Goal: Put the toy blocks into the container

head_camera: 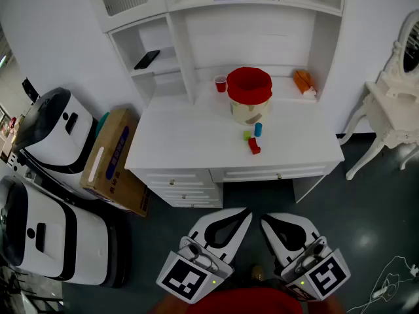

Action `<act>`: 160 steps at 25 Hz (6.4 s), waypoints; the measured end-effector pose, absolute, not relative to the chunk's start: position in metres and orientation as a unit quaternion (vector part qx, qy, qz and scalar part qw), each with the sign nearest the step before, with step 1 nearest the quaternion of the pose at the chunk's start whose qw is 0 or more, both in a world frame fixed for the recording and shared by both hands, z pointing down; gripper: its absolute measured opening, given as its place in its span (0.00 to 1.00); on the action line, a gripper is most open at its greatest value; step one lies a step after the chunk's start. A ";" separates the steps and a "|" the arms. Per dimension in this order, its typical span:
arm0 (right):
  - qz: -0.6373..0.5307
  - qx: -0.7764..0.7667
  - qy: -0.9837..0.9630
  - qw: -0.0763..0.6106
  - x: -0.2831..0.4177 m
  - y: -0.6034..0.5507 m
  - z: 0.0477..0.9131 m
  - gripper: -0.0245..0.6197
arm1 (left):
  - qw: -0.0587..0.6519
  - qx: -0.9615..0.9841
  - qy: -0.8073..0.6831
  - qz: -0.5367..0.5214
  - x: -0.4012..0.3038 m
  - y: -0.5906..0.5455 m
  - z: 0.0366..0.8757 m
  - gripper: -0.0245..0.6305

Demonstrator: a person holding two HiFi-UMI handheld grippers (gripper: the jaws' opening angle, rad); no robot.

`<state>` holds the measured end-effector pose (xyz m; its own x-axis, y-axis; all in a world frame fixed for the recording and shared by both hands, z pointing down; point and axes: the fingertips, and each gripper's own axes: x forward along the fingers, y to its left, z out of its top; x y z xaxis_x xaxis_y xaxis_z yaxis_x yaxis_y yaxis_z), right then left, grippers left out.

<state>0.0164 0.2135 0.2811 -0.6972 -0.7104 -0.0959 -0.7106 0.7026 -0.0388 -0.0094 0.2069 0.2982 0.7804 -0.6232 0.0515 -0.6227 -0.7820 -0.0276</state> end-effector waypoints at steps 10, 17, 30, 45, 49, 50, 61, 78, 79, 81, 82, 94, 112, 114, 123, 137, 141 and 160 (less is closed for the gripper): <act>-0.002 -0.391 0.919 0.049 0.017 0.210 0.284 0.05 | 0.002 -0.945 0.327 -0.024 -0.011 0.205 0.299 0.05; -0.012 -0.395 0.917 0.056 0.019 0.209 0.286 0.06 | -0.002 -0.945 0.328 -0.024 -0.013 0.204 0.301 0.05; -0.019 -0.404 0.914 0.041 -0.001 0.197 0.290 0.06 | -0.010 -0.944 0.330 -0.016 -0.032 0.190 0.304 0.05; -0.018 -0.455 0.890 0.025 -0.040 0.165 0.294 0.06 | -0.015 -0.952 0.307 0.008 -0.079 0.154 0.308 0.05; -0.023 -0.467 0.884 0.020 -0.038 0.152 0.297 0.06 | -0.021 -0.954 0.299 0.012 -0.077 0.144 0.310 0.05; -0.023 -0.469 0.883 0.019 -0.037 0.149 0.297 0.06 | -0.022 -0.954 0.298 0.013 -0.076 0.141 0.310 0.05; -0.030 -0.462 0.886 0.021 -0.021 0.081 0.314 0.06 | -0.015 -0.946 0.325 -0.001 -0.065 0.072 0.321 0.05; -0.038 -0.436 0.899 -0.012 0.049 -0.058 0.342 0.08 | 0.003 -0.925 0.379 -0.041 -0.015 -0.049 0.351 0.05; -0.043 -0.437 0.898 -0.017 0.050 -0.063 0.348 0.08 | 0.003 -0.924 0.380 -0.042 -0.014 -0.053 0.354 0.05; -0.054 -0.437 0.897 -0.034 0.049 -0.073 0.364 0.08 | -0.003 -0.923 0.382 -0.042 -0.013 -0.061 0.359 0.05; -0.061 -0.438 0.896 -0.046 0.048 -0.077 0.374 0.12 | -0.006 -0.923 0.383 -0.042 -0.014 -0.066 0.361 0.05; -0.176 -0.472 0.833 -0.229 0.049 -0.113 0.519 0.32 | -0.018 -0.930 0.363 -0.048 -0.033 -0.098 0.373 0.05; -0.280 -0.476 0.806 -0.212 0.054 -0.104 0.551 0.27 | -0.031 -0.935 0.350 -0.058 -0.041 -0.119 0.381 0.05; -0.281 -0.481 0.819 -0.140 0.058 -0.104 0.519 0.27 | -0.031 -0.935 0.350 -0.058 -0.041 -0.121 0.382 0.05; -0.140 -0.487 0.862 -0.023 0.064 -0.166 0.346 0.27 | -0.033 -0.936 0.345 -0.052 -0.032 -0.124 0.382 0.05; -0.135 -0.489 0.859 -0.069 0.055 -0.269 0.342 0.37 | -0.043 -0.936 0.346 -0.043 -0.020 -0.150 0.383 0.05; -0.093 -0.499 0.861 -0.038 0.058 -0.251 0.324 0.12 | -0.046 -0.942 0.330 -0.048 -0.010 -0.155 0.392 0.06; -0.098 -0.524 0.846 -0.008 0.098 -0.182 0.326 0.05 | -0.034 -0.923 0.170 -0.343 0.037 -0.168 0.541 0.39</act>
